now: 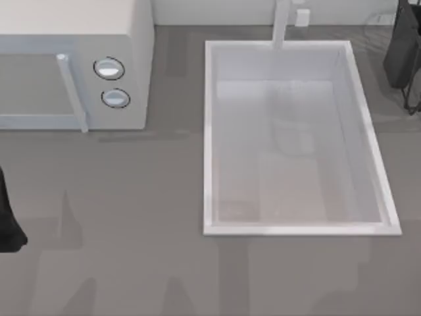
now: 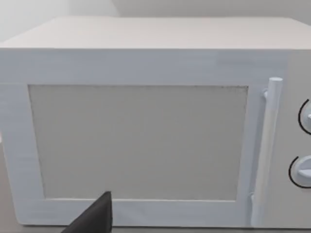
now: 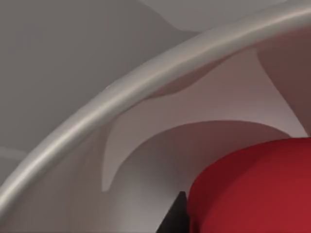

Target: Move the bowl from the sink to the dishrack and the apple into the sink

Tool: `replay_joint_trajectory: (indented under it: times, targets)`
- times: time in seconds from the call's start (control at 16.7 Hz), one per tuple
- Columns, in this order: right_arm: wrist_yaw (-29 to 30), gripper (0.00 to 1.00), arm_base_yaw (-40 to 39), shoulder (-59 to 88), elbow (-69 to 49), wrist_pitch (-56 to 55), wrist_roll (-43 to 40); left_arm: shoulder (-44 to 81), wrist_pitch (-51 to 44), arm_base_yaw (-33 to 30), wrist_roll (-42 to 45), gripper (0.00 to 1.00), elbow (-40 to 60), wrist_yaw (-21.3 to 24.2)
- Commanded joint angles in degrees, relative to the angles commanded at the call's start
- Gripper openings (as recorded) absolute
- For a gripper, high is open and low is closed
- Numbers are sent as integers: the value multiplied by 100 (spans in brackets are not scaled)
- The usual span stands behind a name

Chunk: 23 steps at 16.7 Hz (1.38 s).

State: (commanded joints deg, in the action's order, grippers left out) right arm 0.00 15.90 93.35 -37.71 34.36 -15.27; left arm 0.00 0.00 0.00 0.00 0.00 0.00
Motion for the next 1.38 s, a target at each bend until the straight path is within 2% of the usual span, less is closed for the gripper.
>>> replay_joint_trajectory:
  times: [0.54, 1.02, 1.08, 1.38]
  targets:
    - [0, 2, 0, 0, 0, 0, 0, 0, 0, 0, 0, 100, 0, 0]
    - [0, 0, 0, 0, 0, 0, 0, 0, 0, 0, 0, 100, 0, 0]
    - [53, 0, -10, -390, -404, 184, 59, 0, 0, 0, 0, 100, 0, 0]
    - [66, 0, 9, -594, -897, 855, 41, 0, 0, 0, 0, 100, 0, 0]
